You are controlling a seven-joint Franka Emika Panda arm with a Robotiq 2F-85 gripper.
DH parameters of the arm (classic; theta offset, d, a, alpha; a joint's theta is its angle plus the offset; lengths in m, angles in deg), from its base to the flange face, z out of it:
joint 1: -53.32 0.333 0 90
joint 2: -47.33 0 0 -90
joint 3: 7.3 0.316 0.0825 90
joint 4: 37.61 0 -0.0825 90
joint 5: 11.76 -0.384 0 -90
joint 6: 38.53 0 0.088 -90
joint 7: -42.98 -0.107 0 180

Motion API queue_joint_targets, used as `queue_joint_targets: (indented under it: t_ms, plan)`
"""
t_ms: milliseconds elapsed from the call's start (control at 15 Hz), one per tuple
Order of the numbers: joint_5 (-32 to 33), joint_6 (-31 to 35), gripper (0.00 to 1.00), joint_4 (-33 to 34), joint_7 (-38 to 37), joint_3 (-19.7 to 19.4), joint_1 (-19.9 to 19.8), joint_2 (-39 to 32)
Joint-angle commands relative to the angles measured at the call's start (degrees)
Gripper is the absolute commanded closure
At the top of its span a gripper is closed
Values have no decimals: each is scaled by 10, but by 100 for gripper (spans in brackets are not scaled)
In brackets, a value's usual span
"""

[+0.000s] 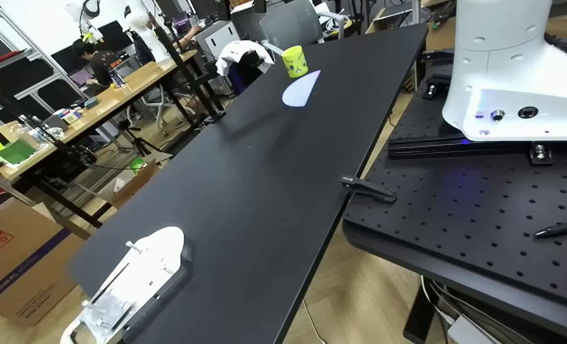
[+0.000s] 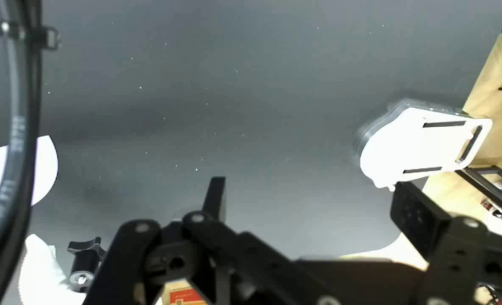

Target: Remove the white cloth from the black stand

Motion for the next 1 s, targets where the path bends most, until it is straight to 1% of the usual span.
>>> queue_joint_targets:
  t_ms: [0,733,933]
  plan:
    - [3,-3,0,-1,-2,-3,2,-1]
    - [3,-3,0,-4,-2,-3,2,-9]
    - [28,28,0,0,8,-2,-19,-22]
